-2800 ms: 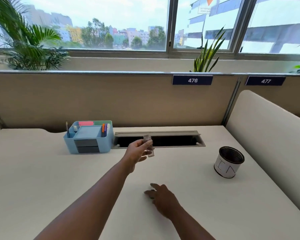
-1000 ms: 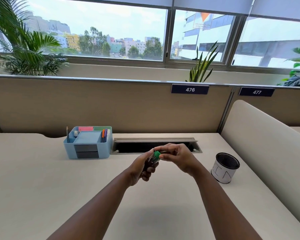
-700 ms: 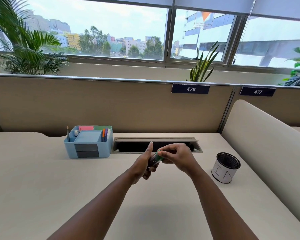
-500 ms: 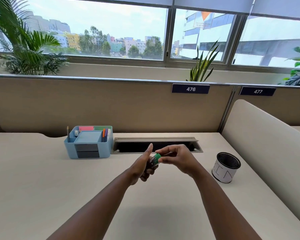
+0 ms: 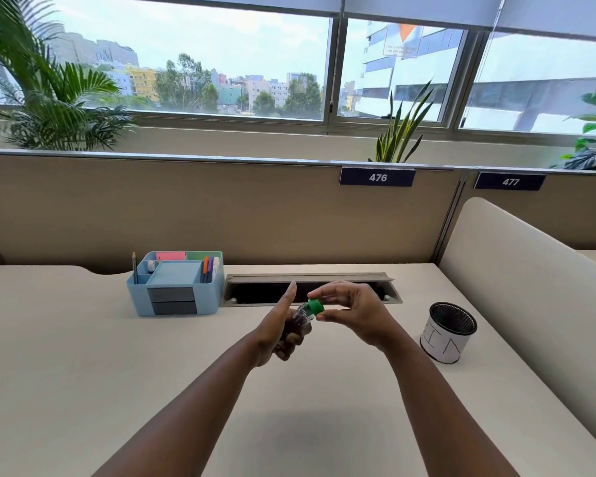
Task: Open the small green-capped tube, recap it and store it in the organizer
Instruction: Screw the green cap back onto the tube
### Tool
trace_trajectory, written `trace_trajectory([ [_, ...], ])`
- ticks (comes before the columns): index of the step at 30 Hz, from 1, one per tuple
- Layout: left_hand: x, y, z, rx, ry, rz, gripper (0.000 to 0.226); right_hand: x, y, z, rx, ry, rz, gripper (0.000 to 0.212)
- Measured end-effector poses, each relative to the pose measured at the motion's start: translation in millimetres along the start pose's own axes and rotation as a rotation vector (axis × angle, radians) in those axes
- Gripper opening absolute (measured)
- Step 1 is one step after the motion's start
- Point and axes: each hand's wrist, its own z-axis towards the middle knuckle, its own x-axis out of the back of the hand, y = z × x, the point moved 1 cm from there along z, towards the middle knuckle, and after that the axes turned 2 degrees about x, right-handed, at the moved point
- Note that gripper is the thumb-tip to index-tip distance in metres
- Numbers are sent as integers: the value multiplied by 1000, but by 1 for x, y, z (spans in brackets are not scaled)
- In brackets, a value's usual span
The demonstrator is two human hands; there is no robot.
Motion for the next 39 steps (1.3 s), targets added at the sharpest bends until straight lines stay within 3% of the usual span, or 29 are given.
trace_trajectory([
  [9,0,-3,2,-17,17,104,72,3,-1,2,-17,-86,-99,31],
  [13,-2,-5,1,4,6,128,72,0,4,-1,-46,-40,4,27],
  [28,-7,-2,-2,28,23,153,66,0,7,-2,-75,-75,-103,28],
  [39,-14,0,-2,-43,159,180,64,-3,12,-2,-101,-26,-123,25],
])
